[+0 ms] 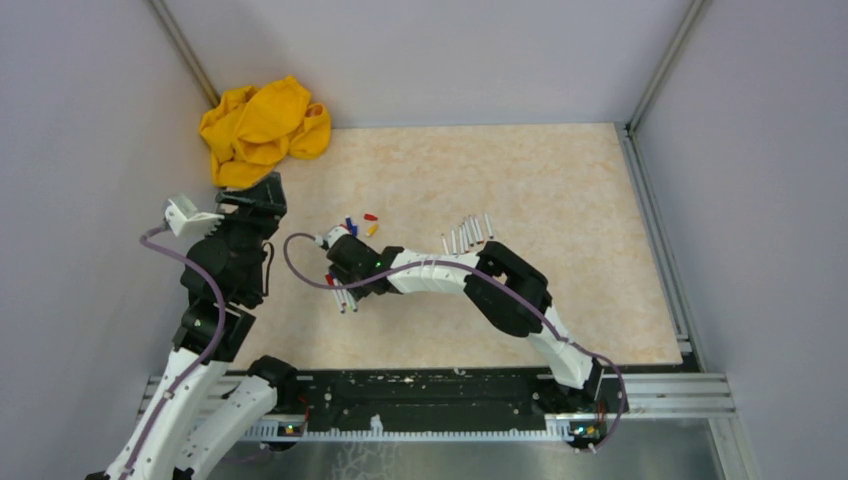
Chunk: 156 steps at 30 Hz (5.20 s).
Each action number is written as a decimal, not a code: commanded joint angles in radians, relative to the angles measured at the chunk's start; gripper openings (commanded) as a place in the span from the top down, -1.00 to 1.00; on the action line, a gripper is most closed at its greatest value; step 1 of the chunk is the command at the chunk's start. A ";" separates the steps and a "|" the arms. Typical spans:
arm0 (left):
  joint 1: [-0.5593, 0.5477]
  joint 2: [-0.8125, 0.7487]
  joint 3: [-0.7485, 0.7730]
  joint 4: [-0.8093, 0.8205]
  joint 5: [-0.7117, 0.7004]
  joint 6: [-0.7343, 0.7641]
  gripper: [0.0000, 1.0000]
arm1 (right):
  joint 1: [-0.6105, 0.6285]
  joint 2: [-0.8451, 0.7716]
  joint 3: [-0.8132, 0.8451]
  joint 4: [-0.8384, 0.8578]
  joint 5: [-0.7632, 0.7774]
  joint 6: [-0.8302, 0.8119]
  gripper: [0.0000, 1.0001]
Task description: Open the pen caps
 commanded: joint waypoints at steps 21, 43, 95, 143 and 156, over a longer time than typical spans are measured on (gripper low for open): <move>-0.005 0.002 -0.005 0.044 0.013 0.015 -0.48 | 0.038 -0.077 0.069 0.000 0.010 0.037 0.27; -0.005 -0.021 -0.020 0.049 0.001 0.017 -0.49 | 0.045 0.009 0.119 -0.042 -0.008 0.073 0.26; -0.004 0.287 0.027 0.049 0.076 -0.002 -0.97 | -0.114 -0.402 -0.455 0.211 0.012 0.097 1.00; 0.059 0.890 -0.091 0.404 0.945 -0.294 0.30 | -0.347 -0.568 -0.489 0.432 -0.307 0.103 1.00; 0.070 0.879 -0.115 0.450 0.971 -0.299 1.00 | -0.352 -0.558 -0.483 0.410 -0.310 0.089 1.00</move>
